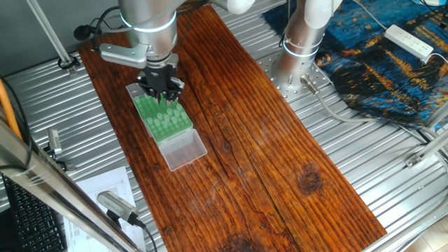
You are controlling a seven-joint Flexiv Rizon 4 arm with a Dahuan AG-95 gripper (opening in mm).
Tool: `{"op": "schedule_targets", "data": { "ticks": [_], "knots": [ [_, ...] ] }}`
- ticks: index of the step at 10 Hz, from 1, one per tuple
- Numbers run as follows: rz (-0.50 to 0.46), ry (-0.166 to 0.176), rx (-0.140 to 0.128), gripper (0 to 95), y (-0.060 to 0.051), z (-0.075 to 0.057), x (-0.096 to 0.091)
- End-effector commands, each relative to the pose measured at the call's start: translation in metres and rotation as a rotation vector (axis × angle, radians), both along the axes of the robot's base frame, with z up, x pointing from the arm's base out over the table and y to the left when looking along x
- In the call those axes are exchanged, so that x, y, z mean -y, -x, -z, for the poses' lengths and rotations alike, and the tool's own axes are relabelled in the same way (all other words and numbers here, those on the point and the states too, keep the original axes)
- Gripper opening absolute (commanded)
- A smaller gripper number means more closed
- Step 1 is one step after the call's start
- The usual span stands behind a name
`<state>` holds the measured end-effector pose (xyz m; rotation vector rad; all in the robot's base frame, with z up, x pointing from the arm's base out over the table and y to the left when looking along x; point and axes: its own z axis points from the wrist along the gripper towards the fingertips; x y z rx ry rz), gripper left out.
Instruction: Transfer all large pipette tips from one holder to another
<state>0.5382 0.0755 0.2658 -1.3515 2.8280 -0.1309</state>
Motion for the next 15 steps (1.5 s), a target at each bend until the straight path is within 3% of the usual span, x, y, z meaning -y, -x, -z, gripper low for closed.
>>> {"op": "schedule_targets", "data": {
  "ticks": [1, 4, 7, 9, 12, 15],
  "knots": [
    [-0.015, 0.002, -0.004, 19.0, -0.001, 0.000, 0.000],
    [-0.091, 0.011, -0.015, 19.0, 0.001, 0.005, 0.012],
    [-0.131, 0.001, -0.014, 19.0, 0.005, 0.003, 0.043],
    [-0.123, -0.004, -0.011, 19.0, 0.005, 0.011, 0.067],
    [0.015, -0.015, -0.016, 19.0, 0.003, 0.030, 0.091],
    [0.209, -0.069, -0.009, 19.0, 0.006, 0.045, 0.110]
  ]
}}
